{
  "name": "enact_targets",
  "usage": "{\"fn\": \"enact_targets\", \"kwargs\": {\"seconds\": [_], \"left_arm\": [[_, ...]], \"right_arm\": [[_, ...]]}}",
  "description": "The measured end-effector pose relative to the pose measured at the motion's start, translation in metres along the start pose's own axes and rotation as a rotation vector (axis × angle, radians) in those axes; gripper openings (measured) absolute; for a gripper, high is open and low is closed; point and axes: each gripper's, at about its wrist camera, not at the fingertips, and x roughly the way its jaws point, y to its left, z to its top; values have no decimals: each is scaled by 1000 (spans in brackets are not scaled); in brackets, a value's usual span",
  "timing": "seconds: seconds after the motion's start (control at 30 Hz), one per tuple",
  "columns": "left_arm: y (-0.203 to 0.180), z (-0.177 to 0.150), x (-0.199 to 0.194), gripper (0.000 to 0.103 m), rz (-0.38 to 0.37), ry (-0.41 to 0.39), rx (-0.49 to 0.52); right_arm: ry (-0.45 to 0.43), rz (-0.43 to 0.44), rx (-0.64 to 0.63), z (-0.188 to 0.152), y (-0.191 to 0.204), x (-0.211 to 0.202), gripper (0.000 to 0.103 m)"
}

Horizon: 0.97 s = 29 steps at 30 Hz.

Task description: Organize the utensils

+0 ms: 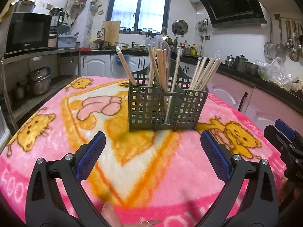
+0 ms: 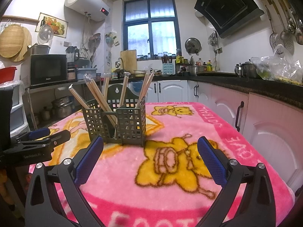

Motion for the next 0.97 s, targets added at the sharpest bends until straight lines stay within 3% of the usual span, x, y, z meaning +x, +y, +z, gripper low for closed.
{"fn": "enact_targets", "kwargs": {"seconds": [0.63,0.77,0.83,0.9,0.97], "left_arm": [[2,-1,3,92,-37,21,-9],[11,7,8,92,-18,63,-41],[26,17,13,92,9,98,-58],[48,30,21,92,66,134,-81],[78,44,39,92,151,208,-73]], "right_arm": [[-4,-4,2,-1,-2,0,97],[14,-3,19,1,-7,3,97],[49,-12,47,8,-18,11,97],[147,-40,71,19,-38,31,97],[283,-144,83,28,-63,60,97]]}}
